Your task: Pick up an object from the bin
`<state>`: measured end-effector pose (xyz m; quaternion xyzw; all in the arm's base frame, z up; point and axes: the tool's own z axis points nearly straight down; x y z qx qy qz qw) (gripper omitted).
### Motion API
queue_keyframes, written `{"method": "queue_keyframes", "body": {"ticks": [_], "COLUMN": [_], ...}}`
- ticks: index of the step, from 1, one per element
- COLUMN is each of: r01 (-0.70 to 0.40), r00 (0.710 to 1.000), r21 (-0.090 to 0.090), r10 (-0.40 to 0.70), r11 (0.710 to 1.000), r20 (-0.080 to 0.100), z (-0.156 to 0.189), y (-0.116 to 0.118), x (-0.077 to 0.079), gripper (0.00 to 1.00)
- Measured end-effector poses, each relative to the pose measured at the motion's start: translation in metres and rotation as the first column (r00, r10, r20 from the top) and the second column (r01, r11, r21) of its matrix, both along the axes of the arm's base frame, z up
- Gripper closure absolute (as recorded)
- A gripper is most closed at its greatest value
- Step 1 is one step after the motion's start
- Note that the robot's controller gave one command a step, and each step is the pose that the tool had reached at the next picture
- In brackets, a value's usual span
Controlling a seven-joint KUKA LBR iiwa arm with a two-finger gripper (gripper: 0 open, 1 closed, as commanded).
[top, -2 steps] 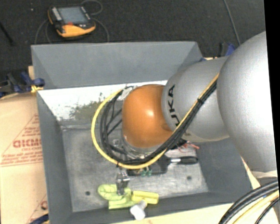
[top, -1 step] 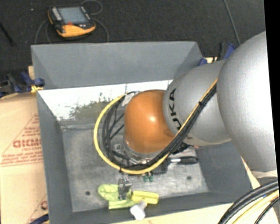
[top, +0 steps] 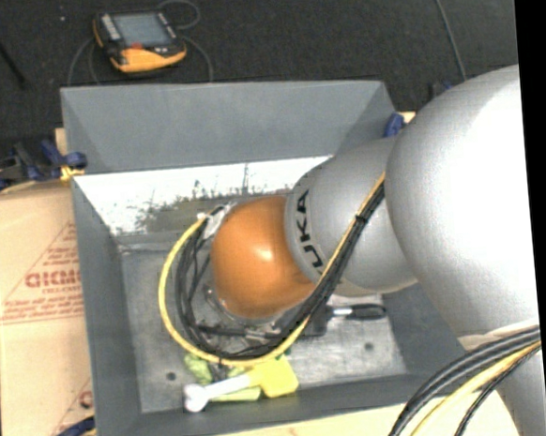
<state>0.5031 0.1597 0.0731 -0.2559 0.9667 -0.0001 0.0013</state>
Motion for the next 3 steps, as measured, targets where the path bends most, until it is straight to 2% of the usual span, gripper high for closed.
{"method": "queue_keyframes", "body": {"ticks": [1, 2, 3], "r01": [0.002, 0.010, 0.009], "r00": [1.000, 1.000, 1.000], "r21": [0.000, -0.002, 0.001], "r10": [-0.002, -0.010, -0.009], "r11": [1.000, 1.000, 1.000], "r20": [0.000, -0.006, 0.005], "z": [0.000, 0.060, 0.100], "y": [0.000, 0.002, 0.005], "x": [0.000, -0.006, -0.002], "gripper": [1.00, 1.00, 1.00]}}
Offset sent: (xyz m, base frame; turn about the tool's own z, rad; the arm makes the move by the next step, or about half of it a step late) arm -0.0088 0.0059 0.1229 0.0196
